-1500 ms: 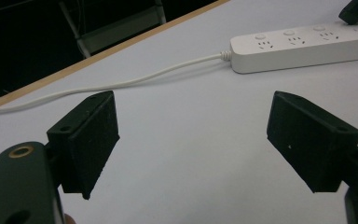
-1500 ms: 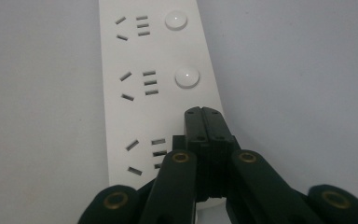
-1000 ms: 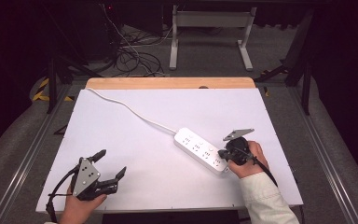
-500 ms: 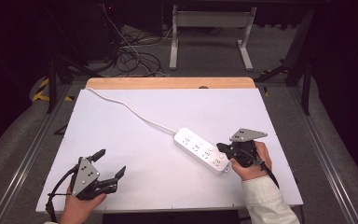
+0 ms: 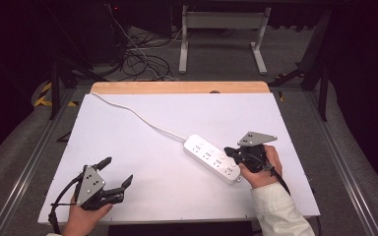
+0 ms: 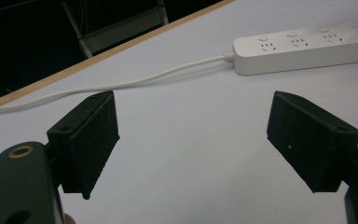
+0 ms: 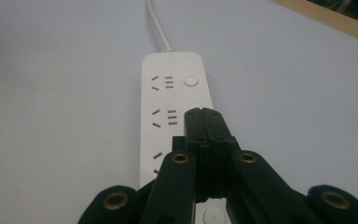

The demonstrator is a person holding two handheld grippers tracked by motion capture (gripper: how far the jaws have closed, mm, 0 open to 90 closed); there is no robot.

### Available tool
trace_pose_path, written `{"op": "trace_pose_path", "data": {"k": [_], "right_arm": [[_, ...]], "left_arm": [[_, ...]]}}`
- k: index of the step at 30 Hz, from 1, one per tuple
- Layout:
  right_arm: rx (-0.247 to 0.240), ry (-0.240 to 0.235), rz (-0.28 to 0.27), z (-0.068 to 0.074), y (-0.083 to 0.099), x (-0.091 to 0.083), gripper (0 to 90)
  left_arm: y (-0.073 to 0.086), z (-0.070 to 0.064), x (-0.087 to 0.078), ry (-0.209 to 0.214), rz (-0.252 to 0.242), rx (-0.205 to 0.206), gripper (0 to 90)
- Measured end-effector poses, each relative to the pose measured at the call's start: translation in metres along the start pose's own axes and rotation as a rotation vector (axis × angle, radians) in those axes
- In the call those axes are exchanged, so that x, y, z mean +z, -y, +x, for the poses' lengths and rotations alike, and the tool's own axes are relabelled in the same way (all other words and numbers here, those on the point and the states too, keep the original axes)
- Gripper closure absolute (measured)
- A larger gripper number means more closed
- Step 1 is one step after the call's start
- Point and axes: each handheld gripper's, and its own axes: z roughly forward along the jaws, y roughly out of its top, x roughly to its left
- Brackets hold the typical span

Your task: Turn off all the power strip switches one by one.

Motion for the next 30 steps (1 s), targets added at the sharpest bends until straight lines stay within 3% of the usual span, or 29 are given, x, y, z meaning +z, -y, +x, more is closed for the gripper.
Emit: {"op": "trace_pose_path", "data": {"k": [3, 7, 18, 27, 30], "right_arm": [[-0.006, -0.009, 0.002, 0.0, -0.006, 0.007, 90.0], [0.0, -0.028, 0.008, 0.0, -0.01, 0.014, 90.0], [0.025, -0.047, 0.059, -0.003, -0.014, 0.04, 90.0], [0.04, -0.032, 0.069, -0.007, -0.011, 0.039, 90.0], [0.032, -0.026, 0.095, -0.008, -0.01, 0.041, 90.0]], "left_arm": [[0.0, 0.0, 0.0, -0.004, 0.001, 0.014, 17.4], [0.0, 0.001, 0.0, -0.001, 0.0, -0.003, 17.4], [0.0, 0.001, 0.0, -0.003, 0.0, -0.001, 17.4], [0.0, 0.001, 0.0, -0.001, -0.001, -0.002, 17.4], [0.0, 0.001, 0.0, -0.002, -0.001, -0.004, 17.4]]}}
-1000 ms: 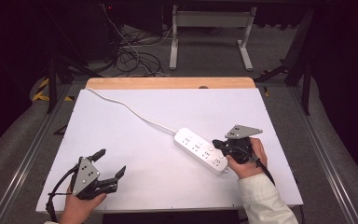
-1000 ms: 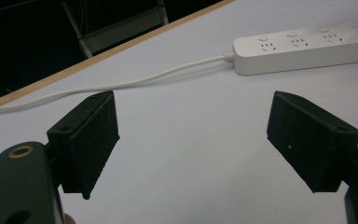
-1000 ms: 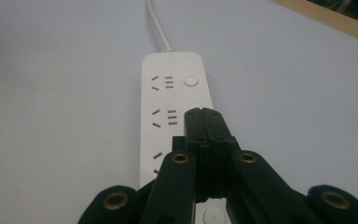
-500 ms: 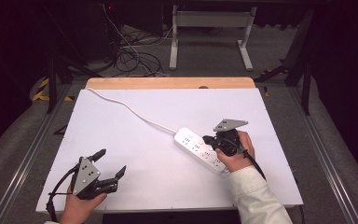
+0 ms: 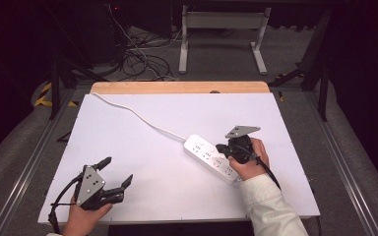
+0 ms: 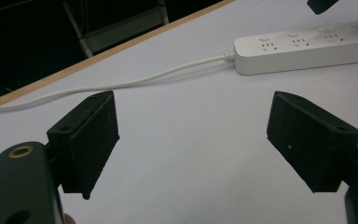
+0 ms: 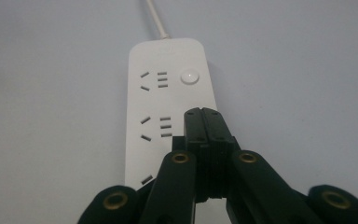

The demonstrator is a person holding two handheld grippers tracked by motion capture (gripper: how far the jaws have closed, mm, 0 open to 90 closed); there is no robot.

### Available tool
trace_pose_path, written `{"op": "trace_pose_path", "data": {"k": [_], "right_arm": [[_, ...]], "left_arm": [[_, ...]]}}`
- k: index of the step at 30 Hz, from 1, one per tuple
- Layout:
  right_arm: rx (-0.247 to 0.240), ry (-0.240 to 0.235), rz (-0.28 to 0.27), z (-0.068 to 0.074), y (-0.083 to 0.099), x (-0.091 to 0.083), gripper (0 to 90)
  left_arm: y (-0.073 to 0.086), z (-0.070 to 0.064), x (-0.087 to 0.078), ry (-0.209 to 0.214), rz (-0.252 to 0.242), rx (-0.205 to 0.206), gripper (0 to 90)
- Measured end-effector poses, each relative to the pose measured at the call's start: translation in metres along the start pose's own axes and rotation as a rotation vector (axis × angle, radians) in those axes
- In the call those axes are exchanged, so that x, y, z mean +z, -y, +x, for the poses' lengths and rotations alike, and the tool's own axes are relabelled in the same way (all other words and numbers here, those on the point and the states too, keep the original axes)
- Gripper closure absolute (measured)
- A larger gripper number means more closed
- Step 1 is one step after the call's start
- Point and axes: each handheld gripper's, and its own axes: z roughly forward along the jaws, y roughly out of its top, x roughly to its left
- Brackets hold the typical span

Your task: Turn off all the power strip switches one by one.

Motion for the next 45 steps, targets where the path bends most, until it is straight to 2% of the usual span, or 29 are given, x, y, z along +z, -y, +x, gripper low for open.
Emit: {"op": "trace_pose_path", "data": {"k": [9, 20, 36, 45], "right_arm": [[-0.003, 0.014, 0.087, -0.001, 0.002, 0.005, 90.0], [-0.008, 0.022, 0.145, -0.001, 0.004, 0.008, 90.0], [0.006, 0.014, 0.149, -0.002, 0.007, 0.011, 90.0], [0.03, 0.011, 0.148, -0.003, 0.008, 0.011, 90.0]], "left_arm": [[0.0, 0.0, 0.0, 0.0, 0.001, 0.001, 17.4], [0.0, 0.0, 0.0, 0.001, 0.002, 0.0, 17.4], [0.0, 0.0, -0.001, 0.0, -0.001, 0.001, 17.4], [0.0, 0.0, -0.001, 0.001, 0.0, 0.002, 17.4]]}}
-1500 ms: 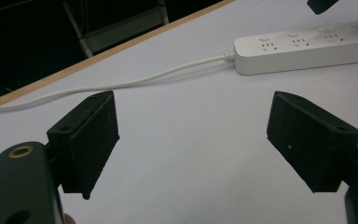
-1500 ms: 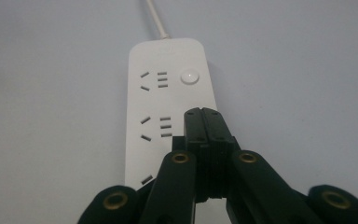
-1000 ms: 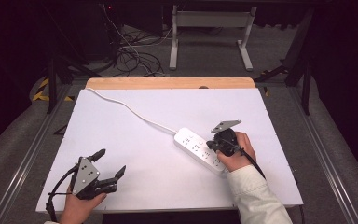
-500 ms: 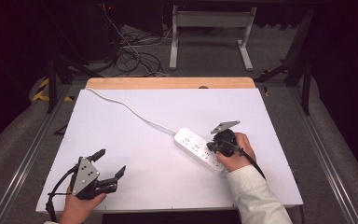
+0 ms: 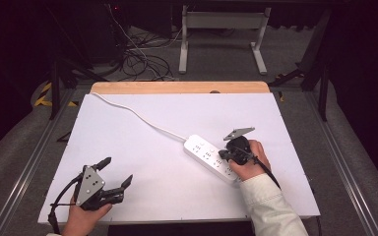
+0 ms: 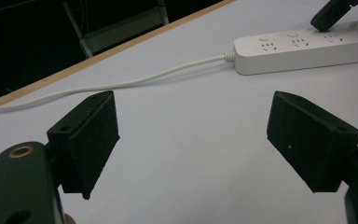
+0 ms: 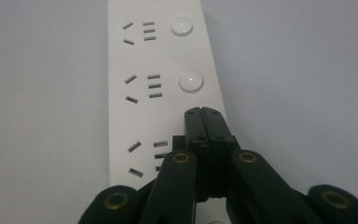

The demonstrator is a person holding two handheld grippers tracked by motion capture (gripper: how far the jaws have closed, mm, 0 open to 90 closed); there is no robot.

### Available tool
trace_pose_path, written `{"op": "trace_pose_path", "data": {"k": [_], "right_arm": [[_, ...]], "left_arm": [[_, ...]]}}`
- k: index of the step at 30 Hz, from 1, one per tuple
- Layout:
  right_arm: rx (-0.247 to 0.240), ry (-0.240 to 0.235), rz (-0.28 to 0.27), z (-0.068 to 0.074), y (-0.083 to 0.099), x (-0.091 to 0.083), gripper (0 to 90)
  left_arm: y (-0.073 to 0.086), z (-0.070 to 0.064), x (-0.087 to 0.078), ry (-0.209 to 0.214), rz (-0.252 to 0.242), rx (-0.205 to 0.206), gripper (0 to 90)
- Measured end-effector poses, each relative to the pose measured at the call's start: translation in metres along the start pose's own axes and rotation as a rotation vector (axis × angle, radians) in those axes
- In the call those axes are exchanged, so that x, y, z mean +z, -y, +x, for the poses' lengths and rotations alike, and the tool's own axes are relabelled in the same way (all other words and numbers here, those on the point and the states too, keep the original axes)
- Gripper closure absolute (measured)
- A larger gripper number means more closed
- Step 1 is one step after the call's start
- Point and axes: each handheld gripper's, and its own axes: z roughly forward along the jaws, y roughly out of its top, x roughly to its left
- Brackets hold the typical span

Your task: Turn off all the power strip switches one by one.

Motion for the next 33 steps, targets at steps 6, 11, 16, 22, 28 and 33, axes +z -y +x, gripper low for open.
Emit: {"op": "trace_pose_path", "data": {"k": [6, 11, 16, 22, 28, 33], "right_arm": [[-0.004, 0.007, 0.001, 0.001, 0.0, 0.0, 90.0], [-0.007, 0.015, 0.004, 0.002, 0.0, 0.0, 90.0], [-0.012, 0.014, 0.01, 0.002, 0.001, 0.0, 90.0], [-0.006, 0.041, -0.082, -0.001, 0.009, -0.006, 90.0], [0.004, -0.005, -0.237, -0.002, 0.005, -0.031, 90.0], [-0.024, -0.008, -0.245, 0.003, 0.005, -0.031, 90.0]], "left_arm": [[0.0, -0.001, 0.0, -0.001, 0.001, 0.006, 17.4], [0.0, 0.0, -0.001, -0.001, 0.001, 0.002, 17.4], [0.0, 0.0, -0.001, -0.001, -0.003, 0.002, 17.4], [0.0, 0.001, -0.002, -0.004, -0.006, -0.004, 17.4], [0.0, 0.001, 0.001, -0.002, 0.0, -0.001, 17.4], [0.0, 0.001, -0.001, -0.006, -0.004, 0.002, 17.4]]}}
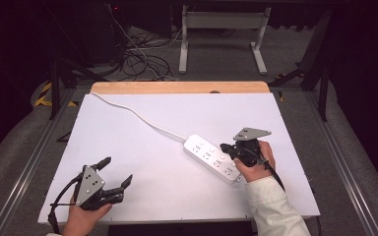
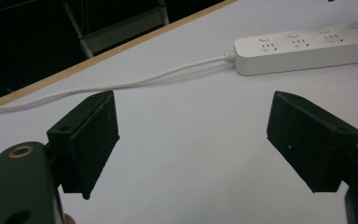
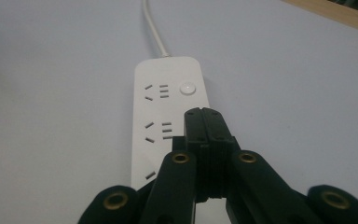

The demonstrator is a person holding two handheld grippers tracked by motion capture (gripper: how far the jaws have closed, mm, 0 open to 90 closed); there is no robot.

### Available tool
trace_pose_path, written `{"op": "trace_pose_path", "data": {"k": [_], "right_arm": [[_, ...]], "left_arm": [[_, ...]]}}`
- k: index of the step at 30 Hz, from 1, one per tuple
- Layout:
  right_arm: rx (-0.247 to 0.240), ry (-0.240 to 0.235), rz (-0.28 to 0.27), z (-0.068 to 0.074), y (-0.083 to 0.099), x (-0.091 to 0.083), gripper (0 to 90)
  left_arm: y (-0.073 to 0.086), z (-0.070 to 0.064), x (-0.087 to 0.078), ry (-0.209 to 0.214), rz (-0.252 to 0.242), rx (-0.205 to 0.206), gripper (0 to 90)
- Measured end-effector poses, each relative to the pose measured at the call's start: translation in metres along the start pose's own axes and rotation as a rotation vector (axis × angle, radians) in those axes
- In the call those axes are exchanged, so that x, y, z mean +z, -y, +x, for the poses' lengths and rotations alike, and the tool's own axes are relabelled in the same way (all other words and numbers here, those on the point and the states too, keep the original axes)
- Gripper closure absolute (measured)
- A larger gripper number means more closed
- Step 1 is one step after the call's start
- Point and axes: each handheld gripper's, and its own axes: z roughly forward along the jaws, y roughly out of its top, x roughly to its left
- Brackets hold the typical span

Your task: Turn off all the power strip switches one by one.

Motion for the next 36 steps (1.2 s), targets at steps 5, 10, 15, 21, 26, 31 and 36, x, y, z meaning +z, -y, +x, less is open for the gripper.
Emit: {"op": "trace_pose_path", "data": {"k": [5, 10, 15, 21, 26, 31, 36], "right_arm": [[-0.013, -0.001, -0.009, 0.002, -0.003, -0.002, 90.0], [-0.004, 0.0, -0.027, 0.001, -0.004, -0.002, 90.0], [-0.001, -0.017, -0.047, 0.0, -0.007, 0.002, 90.0], [-0.016, -0.036, -0.035, 0.001, -0.019, 0.01, 90.0], [-0.001, -0.045, -0.025, 0.001, -0.023, 0.02, 90.0], [0.017, -0.058, -0.01, -0.001, -0.024, 0.033, 90.0], [0.027, -0.058, 0.006, -0.004, -0.024, 0.042, 90.0]], "left_arm": [[0.0, 0.0, 0.001, 0.001, 0.0, -0.003, 17.4], [0.0, 0.001, 0.0, -0.002, 0.001, 0.007, 17.4], [0.0, 0.001, 0.0, -0.003, 0.001, 0.002, 17.4], [-0.001, 0.0, 0.001, 0.001, 0.002, 0.007, 17.4], [0.0, 0.0, 0.002, 0.004, 0.001, -0.002, 17.4], [-0.001, 0.001, 0.002, 0.004, 0.001, 0.004, 17.4], [-0.001, 0.001, 0.002, 0.003, 0.002, 0.007, 17.4]]}}
